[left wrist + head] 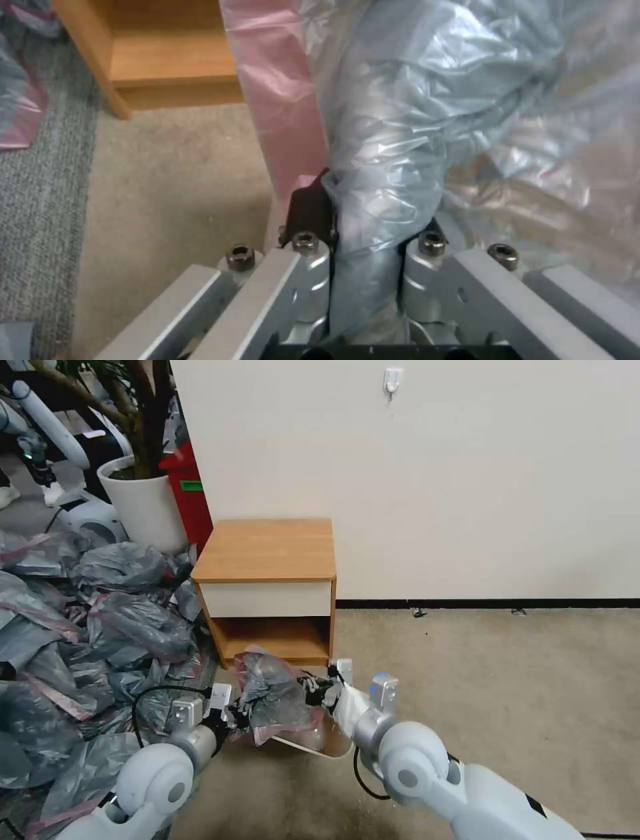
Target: Pick up the garbage bag from the table and place it over the trash can.
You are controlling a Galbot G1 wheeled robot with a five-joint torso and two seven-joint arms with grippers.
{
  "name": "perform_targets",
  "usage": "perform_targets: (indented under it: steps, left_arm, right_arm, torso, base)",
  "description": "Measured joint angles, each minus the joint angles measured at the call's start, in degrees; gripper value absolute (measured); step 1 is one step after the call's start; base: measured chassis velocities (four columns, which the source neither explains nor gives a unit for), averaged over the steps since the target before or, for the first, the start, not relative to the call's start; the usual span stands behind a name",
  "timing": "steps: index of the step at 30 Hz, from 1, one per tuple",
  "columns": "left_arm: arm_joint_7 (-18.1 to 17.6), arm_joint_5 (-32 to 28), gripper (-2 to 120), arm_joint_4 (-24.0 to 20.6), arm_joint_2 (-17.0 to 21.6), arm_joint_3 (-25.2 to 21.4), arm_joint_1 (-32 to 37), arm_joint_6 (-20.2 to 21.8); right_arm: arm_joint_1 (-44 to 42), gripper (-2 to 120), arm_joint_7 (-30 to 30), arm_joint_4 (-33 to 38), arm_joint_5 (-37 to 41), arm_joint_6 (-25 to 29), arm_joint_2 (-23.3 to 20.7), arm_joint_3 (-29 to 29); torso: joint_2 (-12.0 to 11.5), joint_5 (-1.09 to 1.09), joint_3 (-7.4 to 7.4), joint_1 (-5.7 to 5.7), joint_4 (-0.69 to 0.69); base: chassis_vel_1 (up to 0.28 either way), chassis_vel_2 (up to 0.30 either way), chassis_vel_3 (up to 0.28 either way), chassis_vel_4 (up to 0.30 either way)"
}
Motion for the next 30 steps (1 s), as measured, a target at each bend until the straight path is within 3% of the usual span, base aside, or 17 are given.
perform_targets:
  steps: [15, 30]
  left_arm:
    - [5.66, 0.75, 10, 0.61, -0.52, -2.1, 1.03, -4.97]
    - [7.51, 0.08, 10, 1.94, -3.63, -5.66, 0.71, -9.66]
  right_arm:
    - [2.74, 0, 2.39, -4.84, 6.71, -2.89, -2.06, 3.73]
    - [-0.64, 0, 2.7, -4.47, 7.36, -4.72, -5.05, 7.62]
  torso:
    - [0.0, 0.01, 0.0, 0.0, 0.0]
    - [0.0, 0.0, 0.0, 0.0, 0.0]
  base:
    - [0.0, 0.0, 0.0, 0.0]
    - [0.0, 0.0, 0.0, 0.0]
